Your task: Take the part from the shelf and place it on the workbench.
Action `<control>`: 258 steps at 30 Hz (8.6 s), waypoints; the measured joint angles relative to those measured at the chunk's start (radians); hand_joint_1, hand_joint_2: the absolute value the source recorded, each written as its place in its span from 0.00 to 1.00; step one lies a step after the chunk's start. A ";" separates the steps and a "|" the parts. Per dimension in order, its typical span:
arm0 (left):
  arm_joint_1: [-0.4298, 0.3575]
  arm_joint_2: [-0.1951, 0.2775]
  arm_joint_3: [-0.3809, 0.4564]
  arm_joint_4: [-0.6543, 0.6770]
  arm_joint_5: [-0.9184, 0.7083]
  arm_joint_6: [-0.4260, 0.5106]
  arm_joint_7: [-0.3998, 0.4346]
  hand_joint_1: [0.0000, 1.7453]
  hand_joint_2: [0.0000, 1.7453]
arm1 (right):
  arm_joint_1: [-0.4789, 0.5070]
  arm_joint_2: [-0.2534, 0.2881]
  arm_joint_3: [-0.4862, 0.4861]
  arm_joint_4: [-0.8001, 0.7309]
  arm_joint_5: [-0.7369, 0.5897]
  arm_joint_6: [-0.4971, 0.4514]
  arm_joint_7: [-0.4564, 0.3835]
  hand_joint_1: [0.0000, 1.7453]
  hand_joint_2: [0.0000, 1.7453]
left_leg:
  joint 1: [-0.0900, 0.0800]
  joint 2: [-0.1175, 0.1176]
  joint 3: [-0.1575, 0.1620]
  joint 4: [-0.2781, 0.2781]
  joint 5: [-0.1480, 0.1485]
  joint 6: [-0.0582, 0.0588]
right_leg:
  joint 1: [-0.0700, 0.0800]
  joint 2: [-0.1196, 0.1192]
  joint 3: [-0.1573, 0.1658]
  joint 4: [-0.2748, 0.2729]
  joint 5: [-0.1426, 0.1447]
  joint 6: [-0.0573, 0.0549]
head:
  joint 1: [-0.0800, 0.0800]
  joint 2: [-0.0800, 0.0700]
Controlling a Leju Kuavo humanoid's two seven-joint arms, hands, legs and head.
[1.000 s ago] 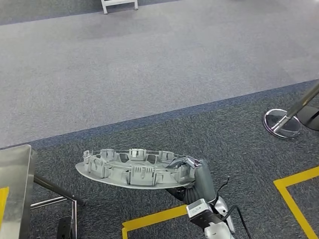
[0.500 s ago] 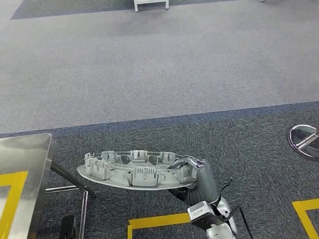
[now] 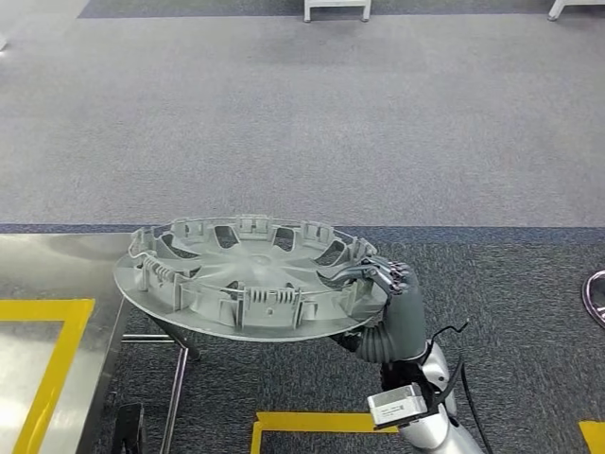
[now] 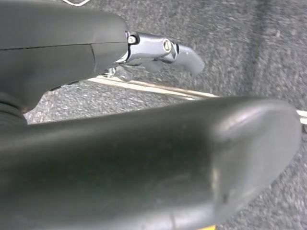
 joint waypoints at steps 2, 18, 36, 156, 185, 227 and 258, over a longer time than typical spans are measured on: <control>-0.004 0.000 -0.005 0.000 -0.001 0.001 0.002 0.00 0.00 | -0.016 -0.002 0.010 -0.013 0.003 -0.002 0.001 1.00 1.00 | 0.004 -0.016 0.007 -0.009 0.004 0.012 | -0.002 0.034 -0.032 0.067 -0.041 0.005 | 0.003 0.000; -0.022 -0.009 -0.028 0.000 -0.003 0.004 0.017 0.00 0.00 | -0.127 -0.012 0.216 0.015 0.078 0.015 0.057 1.00 1.00 | 0.010 -0.065 -0.060 0.131 -0.070 -0.031 | -0.006 0.079 -0.027 0.002 0.033 -0.032 | 0.000 0.000; -0.027 -0.013 -0.040 0.001 -0.004 0.004 0.026 0.00 0.00 | -0.162 -0.011 0.315 0.061 0.092 0.011 0.075 1.00 1.00 | 0.003 -0.056 0.007 -0.008 0.003 0.024 | 0.005 0.063 -0.140 0.259 -0.103 -0.001 | 0.011 0.000; -0.071 0.015 -0.102 0.008 0.261 -0.085 0.156 0.00 0.00 | -0.293 0.115 0.043 0.883 0.112 -0.030 0.113 1.00 1.00 | 0.014 -0.021 0.042 -0.041 0.014 0.013 | 0.005 0.054 -0.036 0.115 -0.071 0.005 | 0.020 0.000; -0.061 -0.031 -0.130 0.008 0.270 -0.022 0.125 0.00 0.00 | -0.339 0.112 0.079 0.976 0.358 -0.201 0.265 1.00 1.00 | 0.008 0.036 0.031 -0.025 0.007 -0.030 | 0.013 0.000 0.020 -0.037 0.028 -0.028 | 0.004 0.000; -0.070 -0.031 -0.213 0.007 0.339 -0.022 0.175 0.00 0.00 | -0.567 0.153 0.160 1.357 0.642 -0.144 0.861 1.00 1.00 | 0.005 -0.048 0.053 -0.035 0.006 -0.012 | 0.013 0.061 0.026 -0.047 0.031 -0.027 | 0.024 0.000; -0.072 -0.015 -0.259 0.006 0.364 -0.021 0.197 0.00 0.00 | -0.626 0.109 0.029 1.373 0.709 -0.065 1.020 1.00 1.00 | 0.004 -0.049 0.055 -0.034 0.001 -0.005 | 0.013 0.060 0.029 -0.055 0.028 -0.023 | 0.024 0.000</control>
